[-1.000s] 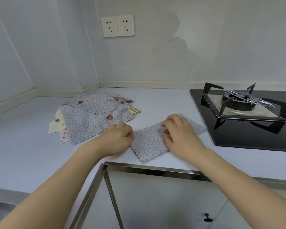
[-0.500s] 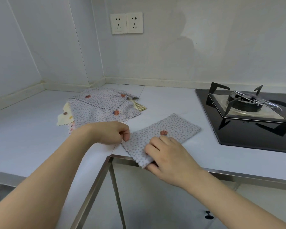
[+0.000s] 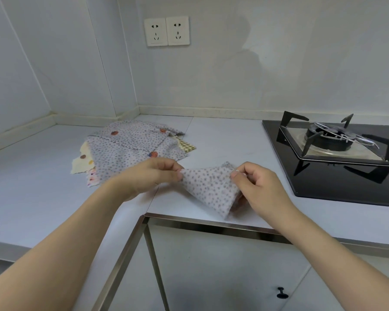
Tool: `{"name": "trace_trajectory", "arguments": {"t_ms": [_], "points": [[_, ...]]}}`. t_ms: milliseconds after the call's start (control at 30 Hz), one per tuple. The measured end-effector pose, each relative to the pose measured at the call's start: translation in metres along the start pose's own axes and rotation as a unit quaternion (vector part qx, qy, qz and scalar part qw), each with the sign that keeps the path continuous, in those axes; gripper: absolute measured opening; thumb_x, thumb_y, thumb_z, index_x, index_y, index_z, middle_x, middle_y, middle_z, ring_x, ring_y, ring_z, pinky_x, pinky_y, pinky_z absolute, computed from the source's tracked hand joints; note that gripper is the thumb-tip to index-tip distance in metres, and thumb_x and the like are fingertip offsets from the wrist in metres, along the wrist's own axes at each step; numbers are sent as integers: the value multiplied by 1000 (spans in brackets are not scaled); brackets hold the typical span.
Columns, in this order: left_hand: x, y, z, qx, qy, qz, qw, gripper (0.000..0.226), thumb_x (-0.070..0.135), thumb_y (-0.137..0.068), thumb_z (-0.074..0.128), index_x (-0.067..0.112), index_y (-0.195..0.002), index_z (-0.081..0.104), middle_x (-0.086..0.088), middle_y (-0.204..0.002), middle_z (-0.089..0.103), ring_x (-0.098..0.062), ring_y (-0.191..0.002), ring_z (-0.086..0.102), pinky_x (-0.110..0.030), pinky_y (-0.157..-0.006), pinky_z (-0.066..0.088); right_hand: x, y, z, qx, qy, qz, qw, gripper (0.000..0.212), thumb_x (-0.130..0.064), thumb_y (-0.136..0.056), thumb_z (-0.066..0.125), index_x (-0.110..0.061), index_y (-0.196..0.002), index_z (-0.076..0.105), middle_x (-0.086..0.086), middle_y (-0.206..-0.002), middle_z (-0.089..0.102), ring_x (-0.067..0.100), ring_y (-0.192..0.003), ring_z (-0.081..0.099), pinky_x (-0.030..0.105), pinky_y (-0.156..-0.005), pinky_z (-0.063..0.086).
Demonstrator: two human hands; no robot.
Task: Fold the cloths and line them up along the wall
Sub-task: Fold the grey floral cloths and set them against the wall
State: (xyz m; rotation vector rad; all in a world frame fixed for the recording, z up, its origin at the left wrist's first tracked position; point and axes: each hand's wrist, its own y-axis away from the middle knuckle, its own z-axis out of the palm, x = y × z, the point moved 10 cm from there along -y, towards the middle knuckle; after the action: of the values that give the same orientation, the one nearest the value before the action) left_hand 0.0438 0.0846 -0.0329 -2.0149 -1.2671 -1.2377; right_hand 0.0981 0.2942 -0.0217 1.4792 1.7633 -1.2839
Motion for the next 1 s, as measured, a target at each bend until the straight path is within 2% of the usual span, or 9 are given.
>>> {"name": "trace_trajectory", "arguments": {"t_ms": [100, 200, 300, 367, 500, 600, 700, 867, 1000], "points": [[6, -9, 9, 33, 12, 3, 999, 15, 23, -93, 62, 8, -90, 62, -1, -88, 64, 4, -82, 58, -13, -81, 41, 11, -9, -21, 8, 136, -7, 991, 30, -40, -93, 52, -20, -72, 58, 2, -58, 58, 19, -53, 49, 34, -56, 40], [15, -23, 17, 69, -10, -13, 997, 19, 30, -93, 61, 13, -90, 66, 0, -87, 66, -9, -85, 59, -21, -76, 41, 23, -15, -34, 2, 210, 4, 978, 27, -39, -97, 47, -22, -79, 58, -2, -63, 59, 18, -61, 55, 37, -61, 45], [20, -39, 34, 46, -11, -57, 997, 35, 44, -93, 58, 10, -86, 63, 4, -84, 61, -12, -84, 56, -25, -86, 40, 29, -14, -36, -10, 251, -5, 968, 25, -35, -99, 42, -20, -88, 57, -5, -72, 60, 17, -70, 56, 35, -62, 43], [26, -50, 41, 43, -14, -66, 997, 34, 42, -93, 58, 10, -88, 66, 4, -83, 59, -13, -82, 54, -27, -86, 40, 29, -13, -36, -8, 265, -23, 964, 23, -33, -100, 41, -19, -89, 56, -4, -77, 59, 16, -75, 54, 34, -63, 39], [41, -62, 43, 95, 64, -33, 993, 21, 26, -95, 58, 11, -109, 64, -1, -99, 63, -13, -89, 58, -19, -69, 41, 31, -14, -37, -8, 255, -40, 966, 23, -29, -100, 42, -16, -88, 57, -8, -79, 56, 12, -77, 53, 30, -66, 39], [32, -67, 46, 117, 91, -51, 988, 20, 24, -92, 62, 11, -107, 63, 2, -95, 64, -14, -87, 57, -22, -68, 40, 37, -16, -45, 26, 225, -41, 973, 25, -26, -99, 46, -11, -84, 59, -4, -83, 55, 10, -77, 52, 29, -70, 40], [24, -72, 45, 125, 33, -84, 988, 16, 23, -87, 67, 15, -101, 66, 2, -99, 65, -17, -94, 59, -25, -73, 45, 40, -17, -50, 45, 220, -36, 974, 26, -24, -97, 49, -8, -81, 60, -1, -83, 54, 10, -76, 52, 27, -70, 39], [36, -77, 47, 136, -4, -30, 990, 12, 8, -87, 61, 20, -90, 62, -3, -80, 60, -16, -76, 54, -26, -67, 41, 37, -17, -47, 58, 268, -50, 960, 25, -21, -98, 48, -6, -84, 62, 4, -87, 58, 21, -79, 55, 34, -73, 43], [29, -77, 52, 157, -67, -40, 985, 16, 8, -86, 55, 23, -86, 60, 2, -74, 59, -16, -71, 54, -28, -65, 42, 39, -18, -45, 64, 303, -43, 950, 18, -12, -96, 47, -4, -86, 59, 6, -90, 55, 23, -81, 53, 32, -73, 40]]}}
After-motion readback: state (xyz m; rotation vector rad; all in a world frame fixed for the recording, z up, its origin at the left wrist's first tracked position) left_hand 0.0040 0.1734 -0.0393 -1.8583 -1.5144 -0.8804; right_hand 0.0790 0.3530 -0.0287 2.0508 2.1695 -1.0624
